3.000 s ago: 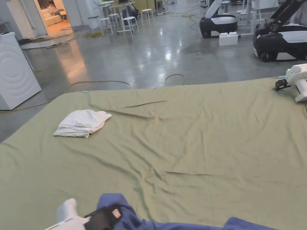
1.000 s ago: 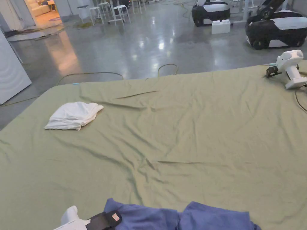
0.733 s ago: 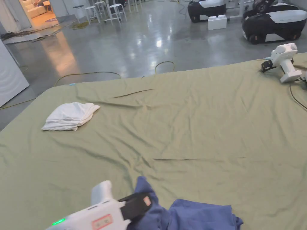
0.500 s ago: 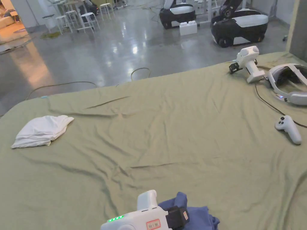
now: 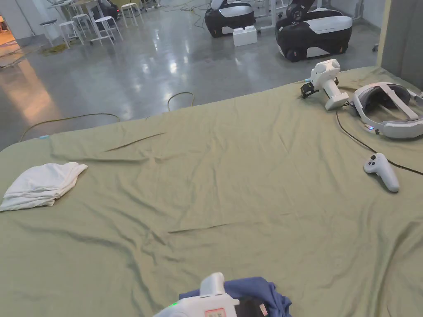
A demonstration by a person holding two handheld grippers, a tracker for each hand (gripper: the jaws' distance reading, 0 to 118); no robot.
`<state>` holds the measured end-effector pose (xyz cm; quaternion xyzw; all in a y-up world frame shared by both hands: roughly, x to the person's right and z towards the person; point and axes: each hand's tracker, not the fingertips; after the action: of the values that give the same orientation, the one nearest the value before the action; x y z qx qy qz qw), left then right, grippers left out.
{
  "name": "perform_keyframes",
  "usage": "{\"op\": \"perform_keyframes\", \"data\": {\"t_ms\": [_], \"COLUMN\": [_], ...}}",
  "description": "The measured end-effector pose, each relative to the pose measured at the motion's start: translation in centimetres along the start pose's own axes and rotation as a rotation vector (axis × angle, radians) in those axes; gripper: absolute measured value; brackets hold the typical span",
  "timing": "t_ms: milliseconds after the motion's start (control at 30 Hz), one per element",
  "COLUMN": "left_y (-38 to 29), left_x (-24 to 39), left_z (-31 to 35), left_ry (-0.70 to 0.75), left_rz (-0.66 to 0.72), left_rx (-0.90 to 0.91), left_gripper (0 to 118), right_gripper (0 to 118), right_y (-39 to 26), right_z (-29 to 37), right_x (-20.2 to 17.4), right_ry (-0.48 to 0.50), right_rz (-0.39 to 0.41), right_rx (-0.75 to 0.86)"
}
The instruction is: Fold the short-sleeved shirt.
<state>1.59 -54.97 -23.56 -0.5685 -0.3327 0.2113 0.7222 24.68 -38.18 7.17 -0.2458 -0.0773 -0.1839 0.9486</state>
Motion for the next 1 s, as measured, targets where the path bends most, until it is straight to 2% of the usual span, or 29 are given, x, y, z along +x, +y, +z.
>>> {"op": "perform_keyframes", "data": {"t_ms": [67,133,167,233,267,300,333,367,400,433,500,567,667,700,767,900,933,967,1000], "left_y": [-1.2,-0.9,-0.8,-0.6,-0.7,-0.8,-0.9,-1.0,-1.3,-1.5,-2.2,-3.0,-3.8,-3.8,-3.7,-2.3,-2.1,-1.9,-1.8], "left_x": [0.3,0.7,1.2,1.3,1.2,1.0,0.6,0.1,-0.7,-1.7,-3.4,-4.1,-6.9,-7.9,-8.9,-9.1,-9.5,-10.1,-9.8], "left_z": [-2.6,-1.1,-0.2,2.5,3.8,5.6,7.4,9.0,10.9,12.6,15.4,17.1,17.0,16.3,14.8,10.8,9.7,9.0,9.0], "left_ry": [0.109,0.052,0.045,-0.006,-0.008,0.001,0.017,0.022,0.018,0.025,0.052,0.074,0.056,0.057,0.042,-0.057,-0.083,-0.099,-0.081], "left_rz": [-0.051,-0.057,-0.055,-0.096,-0.128,-0.149,-0.149,-0.137,-0.120,-0.099,-0.066,-0.051,-0.001,0.038,0.094,0.184,0.203,0.218,0.221], "left_rx": [-0.029,0.033,0.039,0.119,0.165,0.206,0.230,0.264,0.304,0.321,0.353,0.376,0.365,0.340,0.293,0.216,0.180,0.196,0.220], "left_gripper": [2,2,6,58,76,84,84,98,101,101,101,101,101,101,101,100,96,84,44], "right_gripper": [0,0,0,0,0,0,0,0,0,0,0,0,0,0,0,0,0,0,0], "right_y": [-0.3,-0.6,-0.7,1.4,1.4,1.4,1.1,1.0,0.9,0.9,0.0,-1.2,-5.4,-5.3,-4.0,-4.8,-4.8,-4.9,-5.1], "right_z": [-0.1,-0.7,-1.3,-6.5,-7.6,-9.4,-11.4,-13.0,-14.9,-16.7,-21.1,-25.4,-31.6,-31.2,-30.6,-30.6,-30.4,-30.2,-30.0], "right_x": [-0.3,-0.6,-1.0,-2.8,-3.2,-3.6,-4.2,-4.8,-5.7,-6.8,-8.5,-9.2,-8.9,-8.3,-8.4,-8.5,-8.4,-8.3,-8.5], "right_ry": [0.013,0.042,0.048,0.069,0.107,0.166,0.214,0.247,0.280,0.288,0.222,0.204,0.111,0.161,0.141,0.140,0.136,0.135,0.134], "right_rz": [0.011,0.045,0.081,0.178,0.188,0.193,0.194,0.206,0.233,0.269,0.363,0.421,0.494,0.460,0.351,0.376,0.360,0.353,0.344], "right_rx": [-0.018,-0.070,-0.102,-0.145,-0.166,-0.203,-0.241,-0.267,-0.301,-0.340,-0.426,-0.538,-0.834,-0.746,-0.767,-0.743,-0.732,-0.724,-0.712]}}
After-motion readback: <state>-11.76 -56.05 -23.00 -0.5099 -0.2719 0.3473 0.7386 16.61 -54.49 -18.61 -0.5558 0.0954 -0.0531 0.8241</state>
